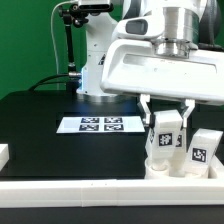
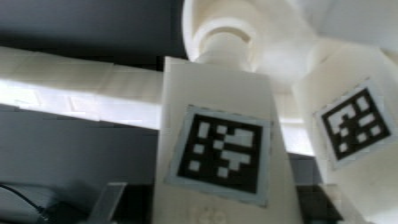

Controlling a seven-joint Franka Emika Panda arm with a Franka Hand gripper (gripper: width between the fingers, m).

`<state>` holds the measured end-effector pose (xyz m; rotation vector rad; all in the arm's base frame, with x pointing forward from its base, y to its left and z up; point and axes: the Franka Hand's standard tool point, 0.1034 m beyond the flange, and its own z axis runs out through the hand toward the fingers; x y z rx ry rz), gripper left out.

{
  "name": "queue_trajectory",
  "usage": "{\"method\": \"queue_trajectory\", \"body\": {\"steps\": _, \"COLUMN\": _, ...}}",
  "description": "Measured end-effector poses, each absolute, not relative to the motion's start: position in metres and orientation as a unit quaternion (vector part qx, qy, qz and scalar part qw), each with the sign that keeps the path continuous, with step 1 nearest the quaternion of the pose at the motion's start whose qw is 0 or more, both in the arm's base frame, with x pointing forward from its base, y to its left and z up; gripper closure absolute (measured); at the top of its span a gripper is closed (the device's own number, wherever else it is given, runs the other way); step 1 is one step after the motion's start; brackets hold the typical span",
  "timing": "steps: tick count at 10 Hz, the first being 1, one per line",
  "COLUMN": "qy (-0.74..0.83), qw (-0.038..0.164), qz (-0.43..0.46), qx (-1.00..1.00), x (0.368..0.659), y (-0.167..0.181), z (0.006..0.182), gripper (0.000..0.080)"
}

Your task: Assemble stool

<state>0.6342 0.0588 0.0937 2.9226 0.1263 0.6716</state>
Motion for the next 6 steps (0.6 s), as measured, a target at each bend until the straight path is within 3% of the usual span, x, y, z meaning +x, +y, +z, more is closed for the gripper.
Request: {"method": "queue_trajectory", "body": {"steps": 6, "qy": 0.048, "qw": 0.073, "qz": 0.225, "qx": 0.97, "x": 0.6318, "y": 0.06, "z": 0.0842, "gripper": 0.0472}}
